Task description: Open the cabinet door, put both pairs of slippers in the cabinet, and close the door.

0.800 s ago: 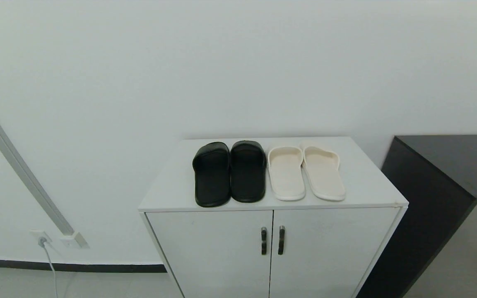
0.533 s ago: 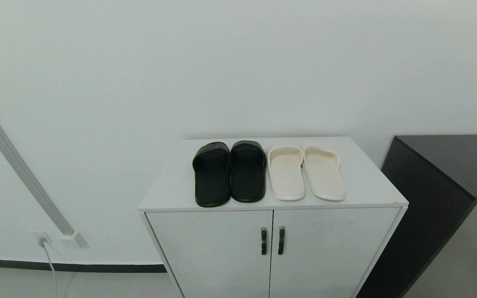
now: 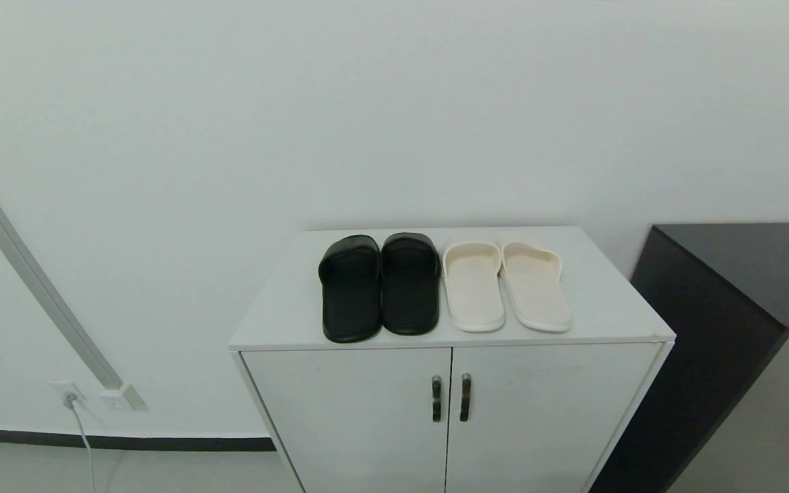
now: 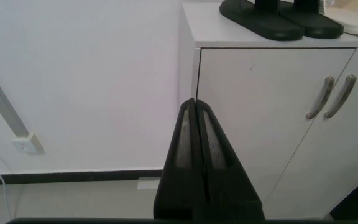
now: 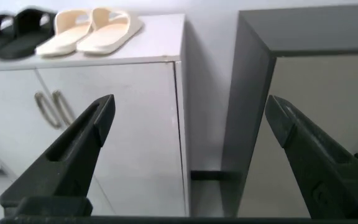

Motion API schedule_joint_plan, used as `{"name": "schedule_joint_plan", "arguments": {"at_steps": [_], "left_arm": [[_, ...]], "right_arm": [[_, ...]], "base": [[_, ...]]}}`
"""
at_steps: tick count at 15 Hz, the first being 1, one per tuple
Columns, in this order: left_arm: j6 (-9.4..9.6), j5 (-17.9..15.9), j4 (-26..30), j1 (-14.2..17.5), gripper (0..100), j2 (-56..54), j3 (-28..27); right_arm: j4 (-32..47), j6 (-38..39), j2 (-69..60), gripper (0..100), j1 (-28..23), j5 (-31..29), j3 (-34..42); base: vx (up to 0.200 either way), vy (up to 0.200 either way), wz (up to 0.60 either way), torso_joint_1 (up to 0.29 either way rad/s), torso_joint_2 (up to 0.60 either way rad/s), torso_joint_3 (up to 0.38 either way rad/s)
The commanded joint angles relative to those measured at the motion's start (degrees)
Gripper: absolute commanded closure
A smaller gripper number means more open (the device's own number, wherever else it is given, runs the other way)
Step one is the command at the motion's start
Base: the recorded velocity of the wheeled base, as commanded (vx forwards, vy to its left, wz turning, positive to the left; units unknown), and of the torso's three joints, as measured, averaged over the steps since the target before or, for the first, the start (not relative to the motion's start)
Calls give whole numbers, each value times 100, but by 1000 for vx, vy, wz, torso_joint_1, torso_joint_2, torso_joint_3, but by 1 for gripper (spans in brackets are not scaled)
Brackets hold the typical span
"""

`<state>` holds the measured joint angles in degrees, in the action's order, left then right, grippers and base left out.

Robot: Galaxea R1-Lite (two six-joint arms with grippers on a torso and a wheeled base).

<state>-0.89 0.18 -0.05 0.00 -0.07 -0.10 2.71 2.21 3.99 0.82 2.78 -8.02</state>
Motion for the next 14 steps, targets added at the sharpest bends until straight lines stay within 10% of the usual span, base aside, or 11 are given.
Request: {"name": "schedule_joint_plan", "arguments": {"at_steps": [1,7,14], "left_arm": [[-8,17,-4,0,100,7,1],[10,-1,-4,0,100,7,1],[10,-1,-4,0,100,7,1]], "right_arm": [[336,-502,682,0,41,65,-147],[-824,-238,2783,0,173,601,-270],[-3004,509,6228,0,2379,-480,-1167]], "base": [[0,0,0,0,0,0],[0,0,0,0,0,0],[0,0,0,0,0,0]]}}
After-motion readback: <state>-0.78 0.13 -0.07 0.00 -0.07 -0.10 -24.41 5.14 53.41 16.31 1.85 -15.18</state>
